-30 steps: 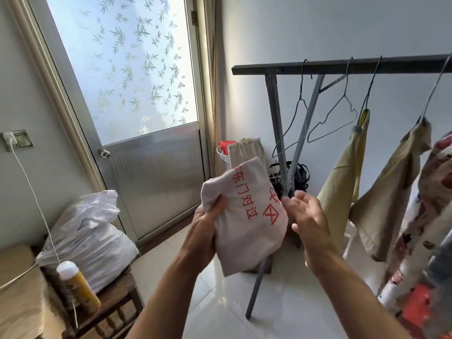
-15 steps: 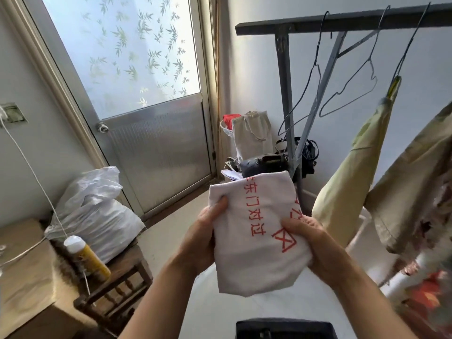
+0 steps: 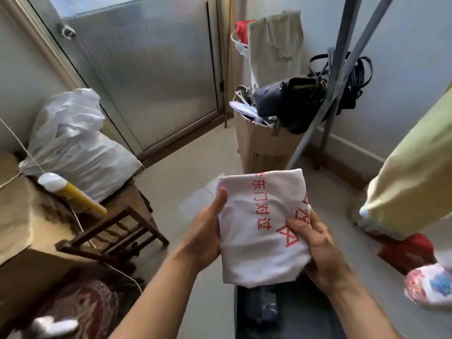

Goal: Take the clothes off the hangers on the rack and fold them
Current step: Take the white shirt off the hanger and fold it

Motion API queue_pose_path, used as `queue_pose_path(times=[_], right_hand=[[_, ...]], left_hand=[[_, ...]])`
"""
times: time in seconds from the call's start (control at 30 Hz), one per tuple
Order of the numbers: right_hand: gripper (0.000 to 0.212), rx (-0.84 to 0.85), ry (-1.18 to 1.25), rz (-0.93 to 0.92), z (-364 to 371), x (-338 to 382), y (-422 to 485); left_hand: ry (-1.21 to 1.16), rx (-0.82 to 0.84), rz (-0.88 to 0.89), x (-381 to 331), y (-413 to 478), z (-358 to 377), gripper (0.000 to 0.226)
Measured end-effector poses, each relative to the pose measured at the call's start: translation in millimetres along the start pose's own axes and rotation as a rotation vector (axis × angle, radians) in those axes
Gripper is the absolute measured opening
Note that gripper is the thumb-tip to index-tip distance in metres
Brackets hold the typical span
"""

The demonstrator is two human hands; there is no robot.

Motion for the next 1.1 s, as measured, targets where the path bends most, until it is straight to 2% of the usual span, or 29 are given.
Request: queue_pose_path(times=[0.1, 0.23, 0.4, 0.5, 0.63, 0.73, 0.87, 0.93, 1.0, 1.1], right_hand=[[0.038, -0.086, -0.007, -0.008, -12.2, -35.5, 23.5], [0.038, -0.139, 0.024, 0.043, -25.2, -80.9, 42.6], [0.038, -0.119, -0.073, 0.161, -44.9, -126.6, 67.4], [0.032, -0.175, -0.099, 0.175, -62.5, -147.0, 83.7], [0.023, -0.241, -0.040, 0.132, -80.3, -171.6, 104.1], [0.020, -0.301, 0.022, 0.134, -93.9, -197.8, 112.7], [0.023, -0.338, 0.070, 0.208, -116.3, -238.2, 113.8], [0.021, -0.354, 0.065, 0.246, -133.5, -257.1, 112.4], [0.019, -0.399, 0.011, 0.276, -156.7, -275.7, 109.7], [0.020, -0.481, -0.114, 0.355, -195.9, -311.3, 105.3]], left_hand=[[0.091, 0.061, -0.062, 41.7, 17.4, -22.6, 0.066], [0.139, -0.065, -0.018, 71.7, 38.3, -46.3, 0.051], [0.319, -0.141, 0.071, 104.3, 70.4, -73.4, 0.052], [0.358, -0.199, 0.107, 123.9, 87.8, -86.2, 0.049], [0.122, -0.200, -0.099, 165.7, 110.9, -103.1, 0.075], [-0.071, -0.154, -0.203, 202.1, 121.8, -110.1, 0.059], [-0.183, -0.234, -0.252, 249.7, 129.7, -122.4, 0.037], [-0.169, -0.229, -0.301, 272.5, 129.5, -125.7, 0.028], [-0.044, -0.239, -0.358, 297.9, 127.6, -131.2, 0.024], [0.173, -0.265, -0.380, 339.8, 124.4, -140.9, 0.033]])
Point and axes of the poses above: each hand's wrist, its own y-axis towards the middle knuckle, its own z-axis out of the palm, x = y × z, the point moved 5 cm from there along y, towards the middle knuckle, and after that the axes turned 2 degrees about z, right-handed, at the moved point
